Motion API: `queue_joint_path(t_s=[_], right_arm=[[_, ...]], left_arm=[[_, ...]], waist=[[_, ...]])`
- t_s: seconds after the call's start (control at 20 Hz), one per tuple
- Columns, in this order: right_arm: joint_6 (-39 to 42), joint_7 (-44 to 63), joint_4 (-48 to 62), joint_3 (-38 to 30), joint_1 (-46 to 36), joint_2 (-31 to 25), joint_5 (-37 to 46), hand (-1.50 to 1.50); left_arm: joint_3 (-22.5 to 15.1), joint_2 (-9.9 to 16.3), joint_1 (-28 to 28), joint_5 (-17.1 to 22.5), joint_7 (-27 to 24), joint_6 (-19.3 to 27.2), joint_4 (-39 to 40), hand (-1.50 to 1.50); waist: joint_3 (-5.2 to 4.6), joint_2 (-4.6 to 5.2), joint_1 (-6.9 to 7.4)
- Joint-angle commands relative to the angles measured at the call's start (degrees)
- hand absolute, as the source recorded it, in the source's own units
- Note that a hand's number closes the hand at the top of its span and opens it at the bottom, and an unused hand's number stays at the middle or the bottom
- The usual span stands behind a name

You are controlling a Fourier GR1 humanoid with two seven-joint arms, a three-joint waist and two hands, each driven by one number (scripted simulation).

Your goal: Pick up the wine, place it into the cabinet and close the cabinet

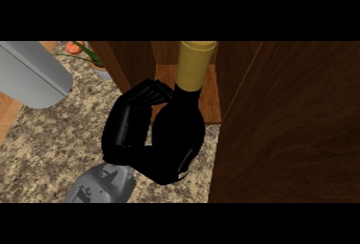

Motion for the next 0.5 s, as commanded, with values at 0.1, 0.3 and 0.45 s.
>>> queue_joint_path(t_s=[0.1, 0.3, 0.45], right_arm=[[-0.1, 4.3, -5.6, -2.7, -0.3, -0.8, -4.7, -1.5], [1.5, -0.6, -5.3, 0.6, 4.5, 1.0, -2.6, -1.5], [0.2, 6.0, -7.1, -2.3, -0.8, -0.8, -5.6, -1.5]], left_arm=[[-5.8, -0.1, -4.6, -1.1, 1.9, 9.8, 1.1, 1.5], [-3.5, -0.1, -11.7, -0.4, 2.1, 11.3, 6.8, 1.5], [-1.5, -0.1, -6.9, -0.2, -5.0, 6.1, 11.0, 1.5]], waist=[[-0.01, -0.03, 0.09], [0.01, -0.01, -0.22], [-0.04, 0.06, -0.03]])
